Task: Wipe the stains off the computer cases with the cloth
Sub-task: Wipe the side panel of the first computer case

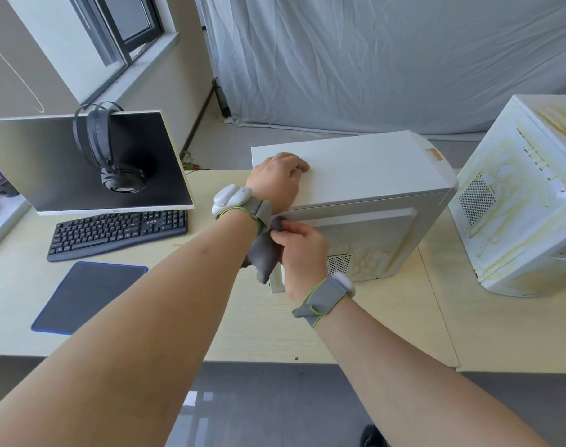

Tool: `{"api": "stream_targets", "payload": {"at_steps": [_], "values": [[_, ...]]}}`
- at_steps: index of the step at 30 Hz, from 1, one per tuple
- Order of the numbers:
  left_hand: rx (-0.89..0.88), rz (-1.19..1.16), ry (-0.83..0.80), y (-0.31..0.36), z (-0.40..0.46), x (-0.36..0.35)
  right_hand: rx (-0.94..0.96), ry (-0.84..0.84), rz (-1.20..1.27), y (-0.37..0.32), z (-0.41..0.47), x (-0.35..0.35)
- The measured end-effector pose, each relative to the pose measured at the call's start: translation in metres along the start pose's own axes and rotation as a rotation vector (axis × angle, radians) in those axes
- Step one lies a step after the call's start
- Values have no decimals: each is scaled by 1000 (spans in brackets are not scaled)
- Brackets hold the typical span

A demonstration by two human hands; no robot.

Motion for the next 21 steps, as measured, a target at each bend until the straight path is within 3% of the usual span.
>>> {"api": "stream_targets", "payload": {"at_steps": [6, 10, 12, 16, 21], "values": [[1, 54, -6, 3, 0, -1, -53, 165, -115, -8, -16, 51], [4, 74, -7, 2, -1, 1, 230, 118, -230, -26, -17, 46], [0, 83, -14, 4, -1, 0, 282, 98, -355, -25, -7, 37], [-3, 86, -18, 4, -2, -1, 210, 185, -620, 4, 15, 40], [-7, 91, -14, 5, -2, -1, -21, 193, -480, 19, 26, 67]]}}
Point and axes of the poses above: each hand's wrist, its own z-axis towards the middle knuckle, its own x-axis out of the back of the hand, y = z × x, the point moved 3 cm from there along z, towards the middle knuckle, and after that the axes turned 2 degrees about -y, right-handed, at the moved point
